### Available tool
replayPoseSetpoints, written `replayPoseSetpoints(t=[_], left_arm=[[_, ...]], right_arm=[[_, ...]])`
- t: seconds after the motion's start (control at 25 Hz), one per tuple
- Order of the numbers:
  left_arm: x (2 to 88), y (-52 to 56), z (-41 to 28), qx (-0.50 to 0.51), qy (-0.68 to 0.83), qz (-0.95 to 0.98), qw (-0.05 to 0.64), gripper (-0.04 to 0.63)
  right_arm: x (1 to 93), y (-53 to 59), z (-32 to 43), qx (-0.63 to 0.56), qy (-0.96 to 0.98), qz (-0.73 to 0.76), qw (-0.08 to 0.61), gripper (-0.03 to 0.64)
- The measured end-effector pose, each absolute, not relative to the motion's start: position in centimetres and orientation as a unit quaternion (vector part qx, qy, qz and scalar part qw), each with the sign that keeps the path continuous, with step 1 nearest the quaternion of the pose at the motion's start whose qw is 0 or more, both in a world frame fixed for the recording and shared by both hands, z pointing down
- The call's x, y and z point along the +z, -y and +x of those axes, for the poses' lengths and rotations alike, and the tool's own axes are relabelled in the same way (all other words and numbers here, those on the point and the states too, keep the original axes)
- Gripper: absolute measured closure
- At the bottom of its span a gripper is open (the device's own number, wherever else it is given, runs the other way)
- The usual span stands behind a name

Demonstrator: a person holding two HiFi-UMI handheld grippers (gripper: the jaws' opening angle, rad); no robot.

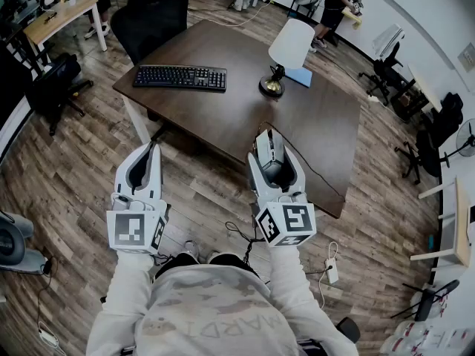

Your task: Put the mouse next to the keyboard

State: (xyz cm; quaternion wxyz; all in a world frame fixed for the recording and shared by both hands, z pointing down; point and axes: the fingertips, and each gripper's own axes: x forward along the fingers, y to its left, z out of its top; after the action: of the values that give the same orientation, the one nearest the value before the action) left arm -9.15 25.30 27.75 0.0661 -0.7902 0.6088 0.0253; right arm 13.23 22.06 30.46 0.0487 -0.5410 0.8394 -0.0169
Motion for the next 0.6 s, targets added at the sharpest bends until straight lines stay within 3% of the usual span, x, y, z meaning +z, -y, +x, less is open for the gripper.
replayPoseSetpoints(t=[0.6], left_arm=[[27.7,-23.7,-11.3,0.031,-0.604,-0.794,0.068,0.589]], right_arm=[[30.6,-20.7,11.8,-0.016,-0.829,-0.557,0.046,0.305]])
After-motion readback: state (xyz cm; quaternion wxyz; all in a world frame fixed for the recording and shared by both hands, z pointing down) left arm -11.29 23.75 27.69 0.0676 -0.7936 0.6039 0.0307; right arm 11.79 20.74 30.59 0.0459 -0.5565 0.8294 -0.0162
